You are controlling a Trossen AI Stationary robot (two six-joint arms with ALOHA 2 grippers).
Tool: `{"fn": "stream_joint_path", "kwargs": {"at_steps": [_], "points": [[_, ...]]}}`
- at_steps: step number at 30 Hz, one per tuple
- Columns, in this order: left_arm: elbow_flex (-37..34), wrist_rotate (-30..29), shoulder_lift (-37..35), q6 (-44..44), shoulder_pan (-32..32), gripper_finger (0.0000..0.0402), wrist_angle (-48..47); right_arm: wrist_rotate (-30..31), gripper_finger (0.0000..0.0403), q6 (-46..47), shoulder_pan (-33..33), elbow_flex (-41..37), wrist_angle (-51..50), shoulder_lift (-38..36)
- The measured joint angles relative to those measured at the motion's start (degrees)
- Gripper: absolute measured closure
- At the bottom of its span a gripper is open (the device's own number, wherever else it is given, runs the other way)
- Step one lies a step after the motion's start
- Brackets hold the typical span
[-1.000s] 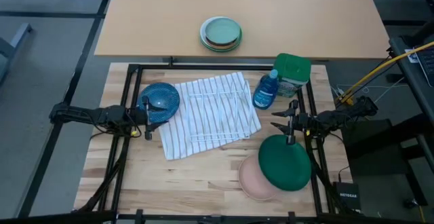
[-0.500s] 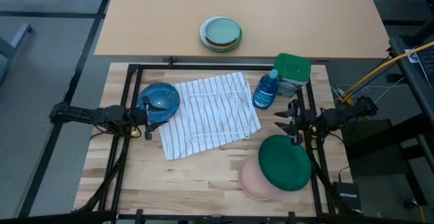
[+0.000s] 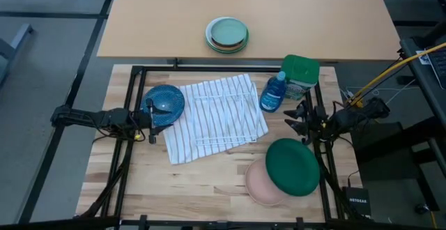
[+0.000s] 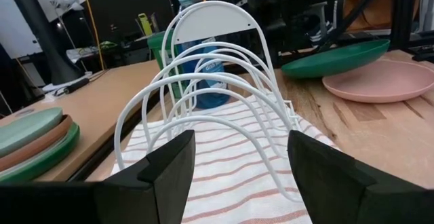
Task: Sort dishes
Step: Put the green plate in the dish rack
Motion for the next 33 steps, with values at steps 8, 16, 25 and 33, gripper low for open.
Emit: {"fn": "stream_joint_path", "kwargs": {"at_steps": [8,16,25,33], "points": [[0.00,-0.02,-0.01,-6.59,-0.01,0.0176,0.07,-0.10,0.0220,5.78,-0.01,8.17,-10.43,10.10],[0.00,-0.02,-0.02,-10.28,0.00,0.0176,0.09,-2.85,0.0220,16.37,0.00,23.78,-37.33,25.77],[0.00,-0.02,-0.01,-12.05,0.00,0.0176,0.11,-12.65,0.0220,22.61,0.00,33.65,-57.38,45.90],[0.00,-0.02,-0.01,-14.69,0.00,0.0176,0.13,-15.65,0.0220,18.08,-0.02,33.81,-59.28,58.24]]}}
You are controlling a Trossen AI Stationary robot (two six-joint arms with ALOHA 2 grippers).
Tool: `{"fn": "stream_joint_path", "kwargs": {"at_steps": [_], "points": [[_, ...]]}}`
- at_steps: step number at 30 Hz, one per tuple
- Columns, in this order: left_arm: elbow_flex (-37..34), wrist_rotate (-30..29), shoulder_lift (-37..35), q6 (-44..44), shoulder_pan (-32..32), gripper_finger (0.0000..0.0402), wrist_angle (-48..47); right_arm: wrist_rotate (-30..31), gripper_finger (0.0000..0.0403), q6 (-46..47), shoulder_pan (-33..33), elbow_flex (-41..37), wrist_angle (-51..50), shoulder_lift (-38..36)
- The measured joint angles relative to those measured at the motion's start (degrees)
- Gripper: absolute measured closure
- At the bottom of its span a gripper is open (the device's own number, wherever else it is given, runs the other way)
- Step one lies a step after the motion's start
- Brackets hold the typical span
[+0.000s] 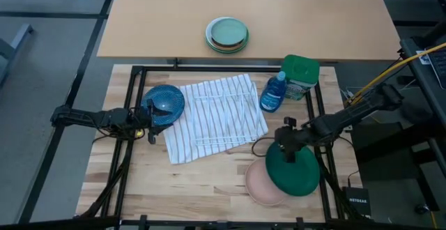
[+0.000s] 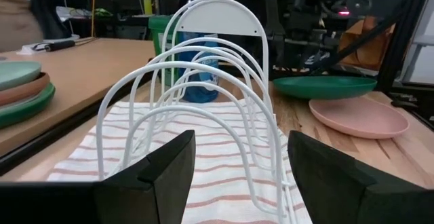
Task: Sort dishes
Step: Put the green plate in the dish rack
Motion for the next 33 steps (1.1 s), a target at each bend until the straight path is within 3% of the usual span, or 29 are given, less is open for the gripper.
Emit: {"fn": "stream_joint_path", "kwargs": {"at_steps": [11,19,25,33], "points": [[0.00,0.00,-0.02,-0.15,0.00,0.0176,0.00,3.40,0.0220,-6.30,-0.62,0.02,-1.11,6.04],[0.00,0.00,-0.01,-0.15,-0.01,0.0176,0.00,-3.25,0.0220,-11.49,-7.54,0.02,0.09,6.10],[0.00,0.00,-0.01,-0.17,-0.02,0.0176,0.00,-12.94,0.0220,-16.33,-13.16,0.00,1.48,6.08],[0.00,0.00,-0.01,-0.17,-0.02,0.0176,0.00,-19.40,0.0220,-21.06,-17.14,-0.02,3.08,6.71]]}}
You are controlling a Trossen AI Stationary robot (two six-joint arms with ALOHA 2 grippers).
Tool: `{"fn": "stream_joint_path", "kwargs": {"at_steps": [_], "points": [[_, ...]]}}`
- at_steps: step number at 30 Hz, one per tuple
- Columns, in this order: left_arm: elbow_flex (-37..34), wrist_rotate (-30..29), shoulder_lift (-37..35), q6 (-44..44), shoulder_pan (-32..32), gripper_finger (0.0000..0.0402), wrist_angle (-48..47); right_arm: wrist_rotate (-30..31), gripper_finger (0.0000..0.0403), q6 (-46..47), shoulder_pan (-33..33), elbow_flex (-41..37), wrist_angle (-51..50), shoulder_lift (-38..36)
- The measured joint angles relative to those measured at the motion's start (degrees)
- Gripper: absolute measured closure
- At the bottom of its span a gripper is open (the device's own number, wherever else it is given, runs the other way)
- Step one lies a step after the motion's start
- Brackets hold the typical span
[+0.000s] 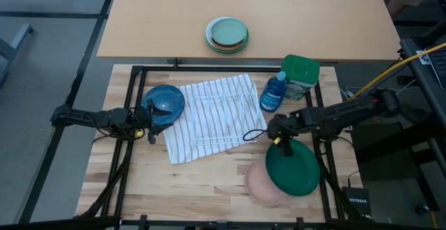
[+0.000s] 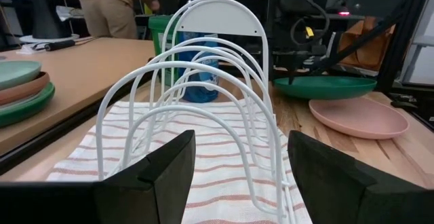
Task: Sort dishes
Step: Put the green plate in the dish rack
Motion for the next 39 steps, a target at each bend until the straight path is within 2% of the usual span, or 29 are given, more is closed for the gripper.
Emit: {"fn": "stream_joint_path", "kwargs": {"at_steps": [7,10,13,21,26,33,39], "points": [[0.00,0.00,0.00,0.00,0.02,0.0176,-0.02,-2.67,0.0221,-2.02,-0.47,-0.02,1.28,5.28],[0.00,0.02,0.01,0.00,0.02,0.0176,-0.02,-2.91,0.0235,-3.24,-0.47,-0.02,3.07,7.50],[0.00,0.02,0.02,0.00,0.00,0.0176,-0.02,-3.78,0.0268,-4.61,-0.47,-0.02,4.35,9.15],[0.00,0.02,0.00,0.00,0.00,0.0176,0.00,-5.86,0.0388,-3.81,-0.47,0.18,4.94,10.23],[0.00,0.02,0.02,0.00,0.00,0.0176,0.00,-7.14,0.0378,-0.01,-0.47,0.07,6.14,10.35],[0.00,0.02,0.00,-0.45,0.01,0.0176,0.02,-7.94,0.0393,1.62,-0.47,0.11,6.73,10.33],[-0.03,0.00,0.02,-4.03,0.02,0.0176,0.41,-8.12,0.0395,2.78,-0.47,4.88,5.10,10.35]]}}
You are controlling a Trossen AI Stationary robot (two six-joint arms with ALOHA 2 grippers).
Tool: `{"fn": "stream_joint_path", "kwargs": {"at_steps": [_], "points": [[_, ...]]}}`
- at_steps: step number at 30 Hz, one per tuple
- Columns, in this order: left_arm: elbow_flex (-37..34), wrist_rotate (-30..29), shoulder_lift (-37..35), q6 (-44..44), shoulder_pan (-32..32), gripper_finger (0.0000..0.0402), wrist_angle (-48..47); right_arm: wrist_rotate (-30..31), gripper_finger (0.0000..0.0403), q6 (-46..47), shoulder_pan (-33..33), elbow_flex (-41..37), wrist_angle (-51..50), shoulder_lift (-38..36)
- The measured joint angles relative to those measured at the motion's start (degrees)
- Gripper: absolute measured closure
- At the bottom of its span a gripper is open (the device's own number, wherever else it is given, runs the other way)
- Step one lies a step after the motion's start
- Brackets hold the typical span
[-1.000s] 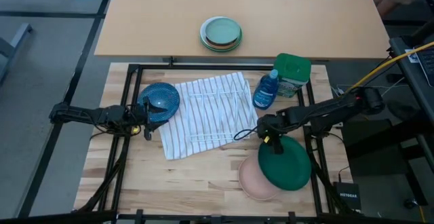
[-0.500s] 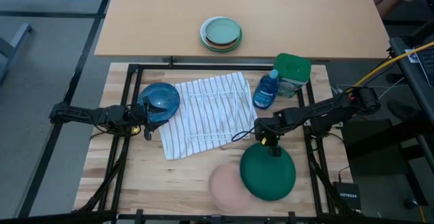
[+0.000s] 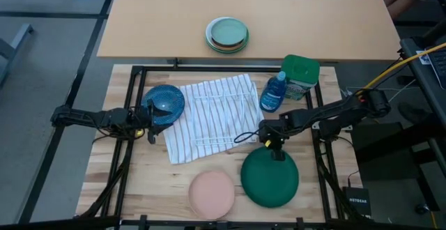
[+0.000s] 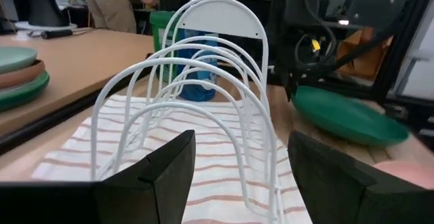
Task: Sort dishes
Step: Put the green plate in the dish rack
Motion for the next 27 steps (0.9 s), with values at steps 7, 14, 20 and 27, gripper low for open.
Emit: {"fn": "stream_joint_path", "kwargs": {"at_steps": [7,14,20,27], "points": [[-0.10,-0.02,0.00,-9.36,0.00,0.0176,12.60,0.28,0.0395,-2.71,0.00,10.52,-5.00,0.04],[-0.05,0.11,-0.02,-15.82,0.22,0.0176,24.24,-0.11,0.0395,-3.09,0.00,19.13,-6.47,0.04],[-0.01,0.15,0.00,-16.68,0.28,0.0176,26.85,-0.27,0.0395,-3.02,-0.18,24.97,-5.19,0.02],[0.01,0.25,0.00,-25.58,0.26,0.0176,25.68,2.00,0.0395,-1.41,-0.48,30.08,-2.42,0.01]]}}
